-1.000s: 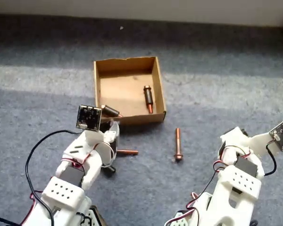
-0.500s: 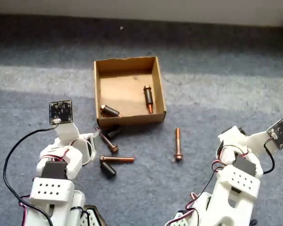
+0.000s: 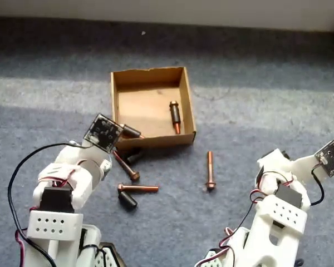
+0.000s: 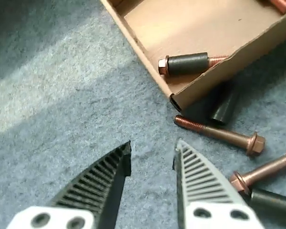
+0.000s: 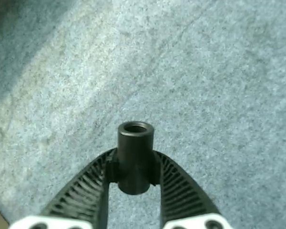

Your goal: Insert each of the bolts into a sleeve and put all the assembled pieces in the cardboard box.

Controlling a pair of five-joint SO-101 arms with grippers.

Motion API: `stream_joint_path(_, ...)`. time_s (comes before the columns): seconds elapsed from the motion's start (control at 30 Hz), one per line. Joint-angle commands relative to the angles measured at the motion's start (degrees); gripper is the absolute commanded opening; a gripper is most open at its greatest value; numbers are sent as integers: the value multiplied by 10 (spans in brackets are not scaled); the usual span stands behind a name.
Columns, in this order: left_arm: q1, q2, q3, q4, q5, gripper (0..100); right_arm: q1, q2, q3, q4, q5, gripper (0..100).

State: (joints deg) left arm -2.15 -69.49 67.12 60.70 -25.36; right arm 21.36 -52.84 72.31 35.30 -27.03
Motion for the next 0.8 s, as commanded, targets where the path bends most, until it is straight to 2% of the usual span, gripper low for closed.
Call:
stream_joint_path(0.0,44,36,-74,47,-45,155,-7,-21,-5,-13,-4,5)
stream_joint_path(0.1,72,134,-142,84,-88,156,-7,-21,-5,-13,-4,5)
stream_joint_path(0.3,131,339,-253,164,-263,154,-7,-21,-5,-13,-4,5)
stream_joint_path(0.53,153,456,-275,169,-441,153,-7,-21,-5,-13,-4,5)
stream_joint_path(0.63,155,492,-275,169,-480,153,-7,-21,-5,-13,-4,5)
stream_joint_path(0.77,156,545,-282,136,-495,153,-7,-21,-5,-13,-4,5)
